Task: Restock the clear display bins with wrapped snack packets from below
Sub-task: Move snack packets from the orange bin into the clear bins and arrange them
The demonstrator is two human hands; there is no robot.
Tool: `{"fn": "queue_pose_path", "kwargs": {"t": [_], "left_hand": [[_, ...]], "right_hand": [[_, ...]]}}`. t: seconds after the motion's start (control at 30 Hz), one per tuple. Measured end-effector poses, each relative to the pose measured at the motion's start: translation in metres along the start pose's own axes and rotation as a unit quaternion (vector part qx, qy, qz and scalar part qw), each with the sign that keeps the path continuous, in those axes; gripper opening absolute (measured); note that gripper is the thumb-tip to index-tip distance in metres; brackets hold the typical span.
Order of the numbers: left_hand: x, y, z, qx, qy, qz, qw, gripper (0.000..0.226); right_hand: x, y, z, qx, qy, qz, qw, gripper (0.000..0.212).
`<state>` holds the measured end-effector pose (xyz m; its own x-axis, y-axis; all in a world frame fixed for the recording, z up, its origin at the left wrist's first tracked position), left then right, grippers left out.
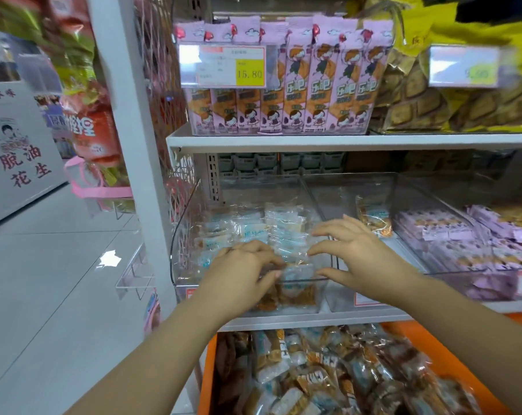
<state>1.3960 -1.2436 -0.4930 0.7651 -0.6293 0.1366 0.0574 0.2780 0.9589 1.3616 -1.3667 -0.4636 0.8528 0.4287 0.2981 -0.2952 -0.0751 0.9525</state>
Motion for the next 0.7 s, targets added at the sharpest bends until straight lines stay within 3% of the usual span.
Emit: {"fn": "queue_pose_path", "kwargs": {"t": [0.1, 0.27, 0.43, 0.6, 0.7], "left_hand": [[0.020, -0.002, 0.020, -0.006, -0.011, 0.001, 1.000, 0.027], [0.057, -0.024, 0.026, -0.054, 0.023, -0.093, 0.994, 0.010], [0.068, -0.034, 0.026, 0.031, 0.057, -0.064, 0.996, 0.013], [0.063, -0.031, 0.014, -0.030, 0.091, -0.039, 0.995, 0.023], [0.056, -0.017, 0.017, -0.103, 0.075, 0.030, 0.991, 0.020]], "right_hand": [[-0.017, -0.006, 0.025, 0.141, -0.088, 0.004, 0.986, 0.043], [-0.026, -0.023, 0.034, 0.306, -0.103, 0.024, 0.946, 0.050], [-0.026, -0.030, 0.039, 0.337, -0.094, 0.049, 0.936, 0.054], [-0.029, -0.024, 0.048, 0.378, -0.104, 0.026, 0.919, 0.050], [-0.042, -0.004, 0.092, 0.359, -0.174, 0.062, 0.915, 0.041]]}}
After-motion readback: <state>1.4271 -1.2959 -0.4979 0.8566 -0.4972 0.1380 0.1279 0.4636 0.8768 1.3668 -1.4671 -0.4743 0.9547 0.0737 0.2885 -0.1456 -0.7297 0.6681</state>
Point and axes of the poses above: each hand's wrist, its own x-axis towards the middle knuckle, its own y-axis out of the back of the hand, z = x × y, the point moved 10 cm from there along x, towards the middle knuckle, and after that the axes turned 5 degrees about -z, right-handed, at the moved point
